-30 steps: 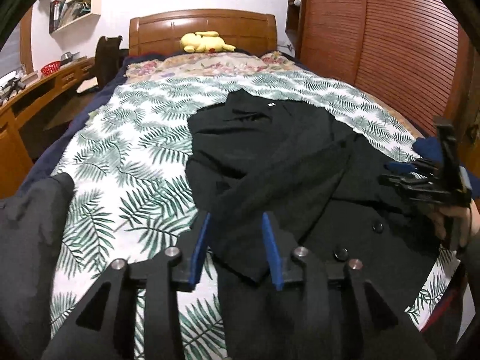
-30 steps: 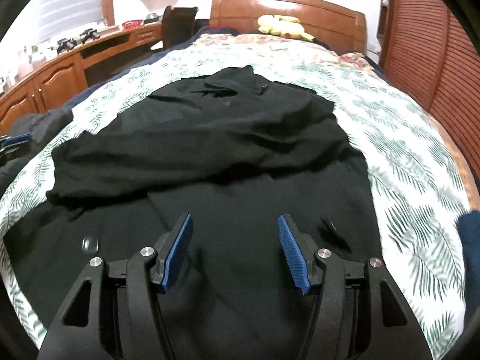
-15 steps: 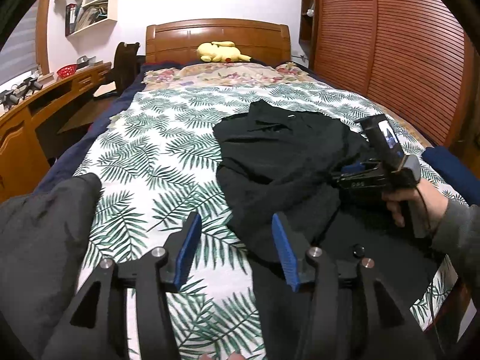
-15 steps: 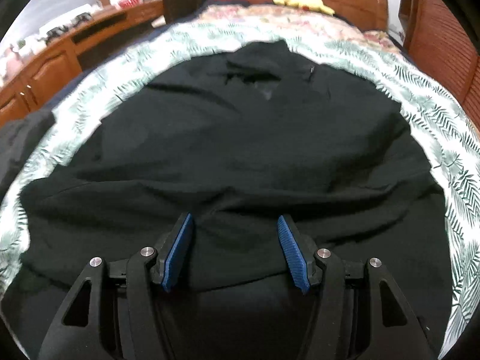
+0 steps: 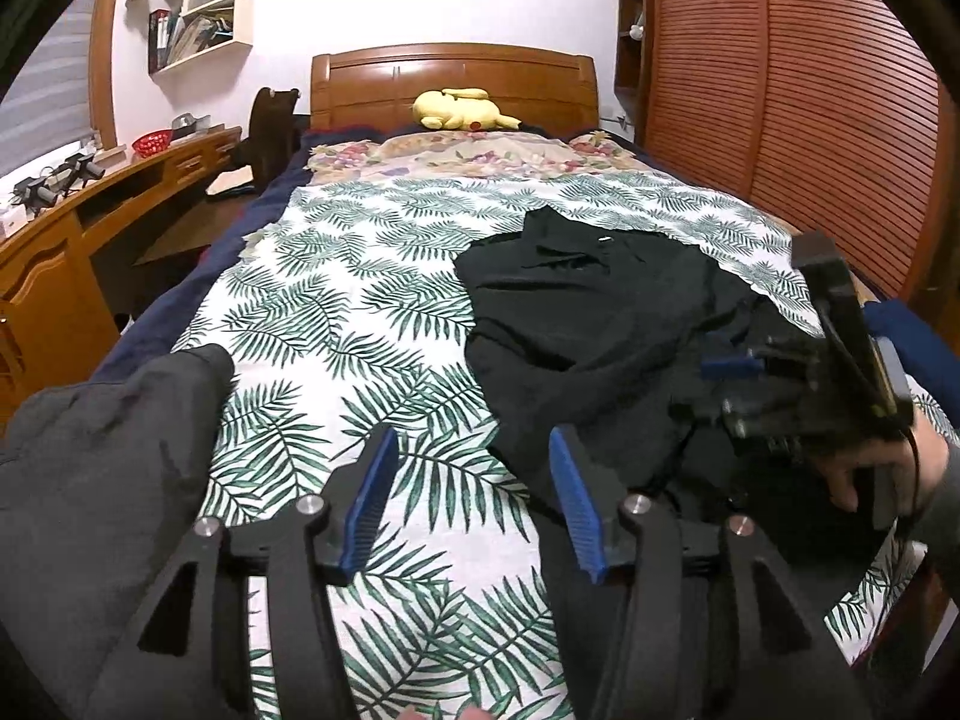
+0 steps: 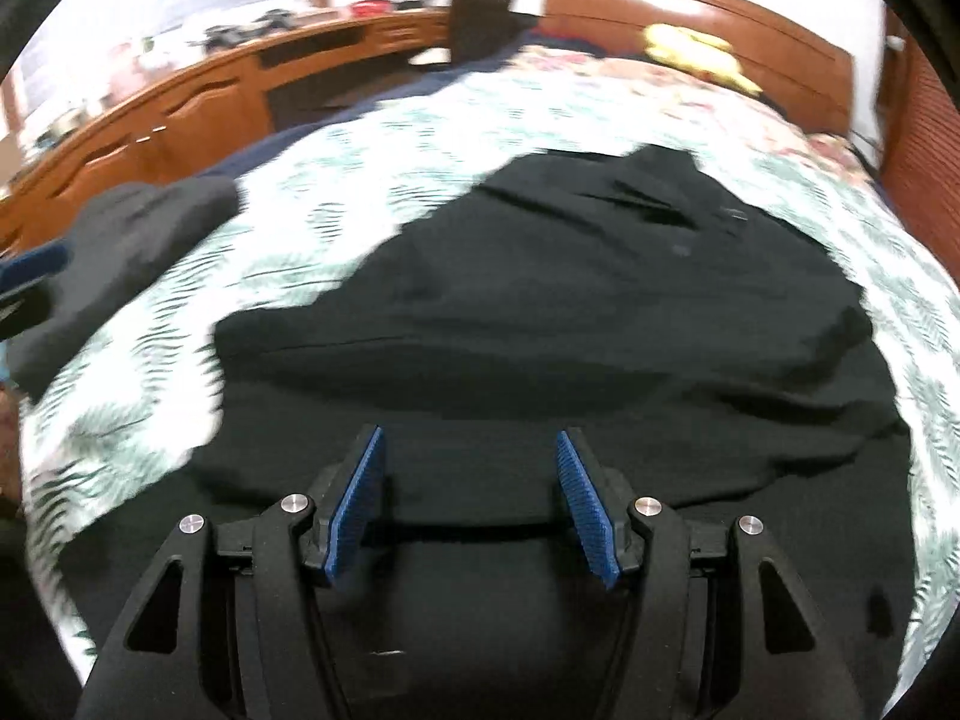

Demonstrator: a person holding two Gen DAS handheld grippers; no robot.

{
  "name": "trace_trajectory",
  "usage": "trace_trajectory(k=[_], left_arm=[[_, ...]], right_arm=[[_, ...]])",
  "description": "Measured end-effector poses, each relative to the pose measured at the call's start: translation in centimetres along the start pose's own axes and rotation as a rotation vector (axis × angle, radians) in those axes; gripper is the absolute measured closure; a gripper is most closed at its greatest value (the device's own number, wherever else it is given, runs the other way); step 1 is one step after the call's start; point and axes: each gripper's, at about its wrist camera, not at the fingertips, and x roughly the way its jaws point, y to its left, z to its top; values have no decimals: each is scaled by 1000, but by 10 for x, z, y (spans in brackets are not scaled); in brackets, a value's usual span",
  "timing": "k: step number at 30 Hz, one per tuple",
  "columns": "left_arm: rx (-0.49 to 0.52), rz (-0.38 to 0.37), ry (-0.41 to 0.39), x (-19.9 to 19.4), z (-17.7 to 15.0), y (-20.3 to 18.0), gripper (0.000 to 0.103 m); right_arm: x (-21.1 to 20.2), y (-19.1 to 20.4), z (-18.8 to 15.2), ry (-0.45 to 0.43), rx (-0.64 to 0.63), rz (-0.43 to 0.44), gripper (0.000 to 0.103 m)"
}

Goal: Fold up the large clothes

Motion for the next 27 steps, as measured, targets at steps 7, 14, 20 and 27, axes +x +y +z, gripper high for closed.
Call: trace_trajectory(k=[7, 14, 20, 27], left_arm=[[-10, 28, -1, 1, -1, 7, 51], [-20, 40, -3, 2, -2, 13, 51], [-20, 39, -4, 3, -1, 13, 51], [-8, 31, -3, 2, 1, 8, 51]], right_arm=[[12, 62, -5, 25, -61, 116, 43], [33, 90, -11, 82, -125, 110, 43], [30, 86, -14, 92, -174, 74, 80], [-22, 69, -30, 21, -148, 116, 91]])
